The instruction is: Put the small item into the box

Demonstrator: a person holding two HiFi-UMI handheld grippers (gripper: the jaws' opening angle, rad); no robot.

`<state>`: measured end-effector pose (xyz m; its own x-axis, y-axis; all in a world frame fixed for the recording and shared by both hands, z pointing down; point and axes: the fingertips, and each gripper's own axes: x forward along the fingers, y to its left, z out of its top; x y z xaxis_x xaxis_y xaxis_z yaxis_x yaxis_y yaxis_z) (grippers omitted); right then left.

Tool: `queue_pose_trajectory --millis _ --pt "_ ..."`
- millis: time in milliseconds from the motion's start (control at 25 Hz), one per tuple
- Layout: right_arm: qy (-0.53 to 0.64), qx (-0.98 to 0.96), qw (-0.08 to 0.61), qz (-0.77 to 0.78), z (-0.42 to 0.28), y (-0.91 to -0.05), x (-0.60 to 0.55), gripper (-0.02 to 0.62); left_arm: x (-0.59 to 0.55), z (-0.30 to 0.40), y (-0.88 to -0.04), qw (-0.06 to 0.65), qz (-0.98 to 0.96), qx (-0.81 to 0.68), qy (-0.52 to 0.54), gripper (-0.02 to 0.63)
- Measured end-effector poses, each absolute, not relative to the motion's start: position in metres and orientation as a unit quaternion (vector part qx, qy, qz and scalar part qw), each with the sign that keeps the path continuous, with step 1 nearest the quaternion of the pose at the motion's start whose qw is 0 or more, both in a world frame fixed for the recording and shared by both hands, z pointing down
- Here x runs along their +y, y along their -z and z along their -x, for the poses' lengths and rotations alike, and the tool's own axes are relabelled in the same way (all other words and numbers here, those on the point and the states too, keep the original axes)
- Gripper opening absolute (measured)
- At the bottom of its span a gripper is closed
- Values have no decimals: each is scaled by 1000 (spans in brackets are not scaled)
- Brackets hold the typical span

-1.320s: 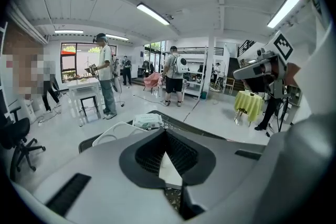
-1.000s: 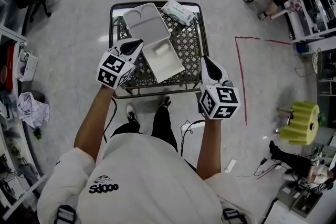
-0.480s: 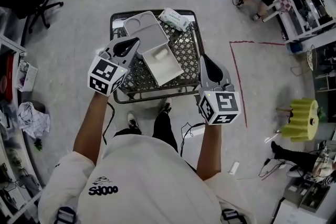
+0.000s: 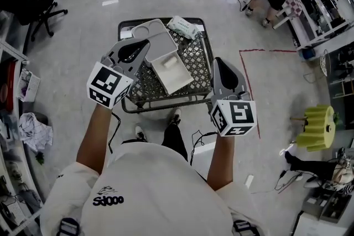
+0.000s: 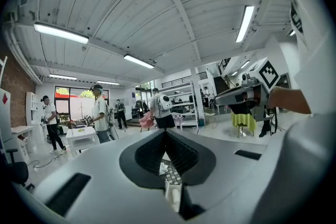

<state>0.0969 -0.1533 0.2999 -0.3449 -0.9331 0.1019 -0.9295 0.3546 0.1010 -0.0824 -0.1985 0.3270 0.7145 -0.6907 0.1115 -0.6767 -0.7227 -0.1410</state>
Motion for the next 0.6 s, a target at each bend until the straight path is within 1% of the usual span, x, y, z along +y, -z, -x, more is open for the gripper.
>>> queue_pose_trajectory --millis 120,320,600 --pt "24 -820 70 -568 -95 -292 -146 11 -188 81 -314 59 927 363 74 6" --pt "51 -818 93 -565 -90 -287 -134 11 -174 76 -304 83 928 356 77 6" --pt "48 -824 106 -554 -85 -293 -122 9 -165 73 -312 76 930 350 81 6"
